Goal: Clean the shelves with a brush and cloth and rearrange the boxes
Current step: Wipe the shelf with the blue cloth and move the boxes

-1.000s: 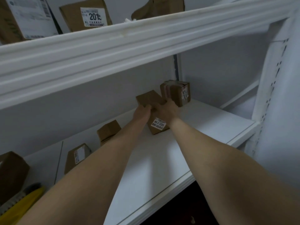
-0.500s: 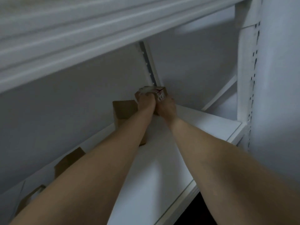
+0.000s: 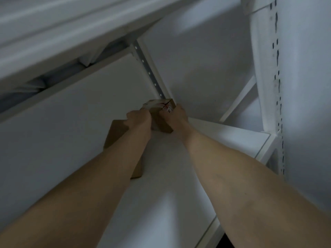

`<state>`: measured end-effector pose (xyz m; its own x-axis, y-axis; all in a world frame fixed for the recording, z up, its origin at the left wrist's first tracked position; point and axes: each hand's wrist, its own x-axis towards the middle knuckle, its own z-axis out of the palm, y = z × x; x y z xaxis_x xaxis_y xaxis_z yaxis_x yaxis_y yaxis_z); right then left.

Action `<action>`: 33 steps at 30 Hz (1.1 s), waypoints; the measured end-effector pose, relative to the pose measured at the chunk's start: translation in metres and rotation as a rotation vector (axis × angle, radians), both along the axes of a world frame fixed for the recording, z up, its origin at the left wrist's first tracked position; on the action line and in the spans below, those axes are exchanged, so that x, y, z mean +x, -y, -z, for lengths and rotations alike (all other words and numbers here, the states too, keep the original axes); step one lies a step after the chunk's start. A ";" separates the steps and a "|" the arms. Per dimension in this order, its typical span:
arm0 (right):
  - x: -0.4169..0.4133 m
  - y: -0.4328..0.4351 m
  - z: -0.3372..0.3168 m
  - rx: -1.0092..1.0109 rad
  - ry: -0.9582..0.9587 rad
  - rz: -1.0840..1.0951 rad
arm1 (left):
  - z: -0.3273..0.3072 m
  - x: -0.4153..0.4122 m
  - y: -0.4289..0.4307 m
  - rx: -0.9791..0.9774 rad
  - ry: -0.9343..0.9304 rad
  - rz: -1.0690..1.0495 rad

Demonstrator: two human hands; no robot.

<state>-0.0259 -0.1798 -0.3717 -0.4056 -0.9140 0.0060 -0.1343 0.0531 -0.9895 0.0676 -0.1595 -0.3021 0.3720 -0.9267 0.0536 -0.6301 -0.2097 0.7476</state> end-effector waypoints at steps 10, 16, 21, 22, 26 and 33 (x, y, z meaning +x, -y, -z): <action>0.003 0.009 -0.003 -0.030 0.004 -0.046 | 0.013 -0.009 -0.001 -0.022 -0.271 0.241; -0.001 0.022 -0.003 -0.051 0.091 -0.042 | 0.030 -0.028 0.000 0.120 -0.521 0.285; -0.003 0.020 -0.002 -0.019 -0.007 -0.068 | 0.032 -0.025 0.000 0.123 -0.659 0.302; -0.005 0.017 0.000 -0.024 -0.024 -0.055 | 0.032 -0.025 -0.002 0.119 -0.676 0.290; -0.009 -0.002 0.001 -0.045 -0.019 0.026 | 0.030 -0.026 -0.016 0.135 -0.694 0.303; -0.016 -0.060 -0.007 -0.027 -0.066 0.086 | 0.020 -0.032 -0.075 0.168 -0.736 0.370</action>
